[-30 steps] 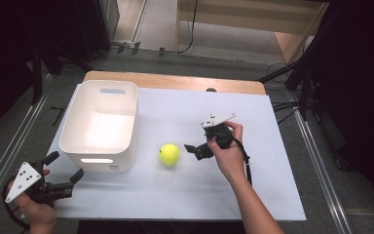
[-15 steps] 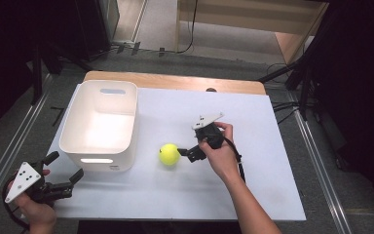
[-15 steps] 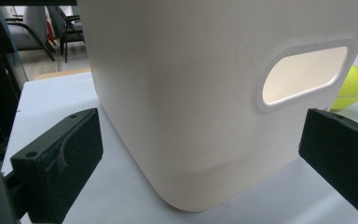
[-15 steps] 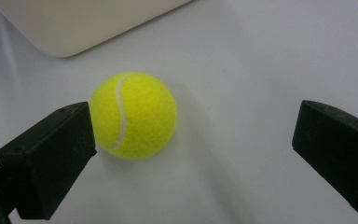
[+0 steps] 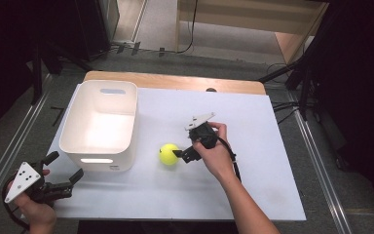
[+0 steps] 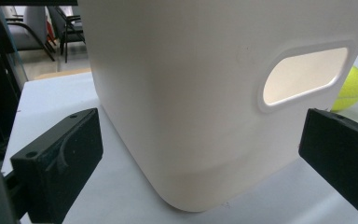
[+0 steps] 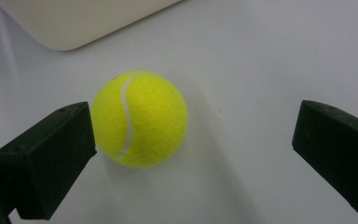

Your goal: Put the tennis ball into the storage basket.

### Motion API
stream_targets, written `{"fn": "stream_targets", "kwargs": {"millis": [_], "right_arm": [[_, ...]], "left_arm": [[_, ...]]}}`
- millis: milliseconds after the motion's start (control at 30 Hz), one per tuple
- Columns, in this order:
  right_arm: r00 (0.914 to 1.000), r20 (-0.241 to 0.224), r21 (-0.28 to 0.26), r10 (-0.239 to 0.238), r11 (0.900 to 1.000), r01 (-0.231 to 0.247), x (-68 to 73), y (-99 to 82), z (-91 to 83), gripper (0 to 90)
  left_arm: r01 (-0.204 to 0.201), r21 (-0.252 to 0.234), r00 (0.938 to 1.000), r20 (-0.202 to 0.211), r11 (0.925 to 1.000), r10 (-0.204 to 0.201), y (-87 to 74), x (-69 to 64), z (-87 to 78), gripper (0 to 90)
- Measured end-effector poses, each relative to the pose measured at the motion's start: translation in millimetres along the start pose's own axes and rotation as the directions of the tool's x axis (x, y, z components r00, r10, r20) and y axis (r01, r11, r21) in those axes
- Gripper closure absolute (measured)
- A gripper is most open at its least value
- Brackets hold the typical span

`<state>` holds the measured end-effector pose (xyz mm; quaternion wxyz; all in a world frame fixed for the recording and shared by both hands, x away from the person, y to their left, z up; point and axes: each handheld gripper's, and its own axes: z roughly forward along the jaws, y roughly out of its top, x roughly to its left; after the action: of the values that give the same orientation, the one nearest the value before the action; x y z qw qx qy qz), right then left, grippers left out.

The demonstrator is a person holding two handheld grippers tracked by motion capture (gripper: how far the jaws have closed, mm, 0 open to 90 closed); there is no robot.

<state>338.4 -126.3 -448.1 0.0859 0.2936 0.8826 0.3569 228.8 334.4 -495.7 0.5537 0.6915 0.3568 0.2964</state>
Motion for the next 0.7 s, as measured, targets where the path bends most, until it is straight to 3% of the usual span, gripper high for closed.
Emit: {"fn": "stream_targets", "kwargs": {"millis": [367, 700], "right_arm": [[0.9994, -0.033, 0.020, -0.010, 0.9998, 0.010, 2.9, 4.2, 9.5, 0.0], [0.9968, -0.066, 0.051, -0.044, 0.9975, 0.048, 9.3, 7.8, 21.3, 0.0]], "left_arm": [[0.000, 0.003, 1.0000, -0.002, 1.0000, 0.000, 0.2, -0.2, 0.2, 0.0], [-0.004, 0.006, 1.0000, -0.004, 1.0000, 0.004, 0.3, -0.9, 0.4, 0.0]]}}
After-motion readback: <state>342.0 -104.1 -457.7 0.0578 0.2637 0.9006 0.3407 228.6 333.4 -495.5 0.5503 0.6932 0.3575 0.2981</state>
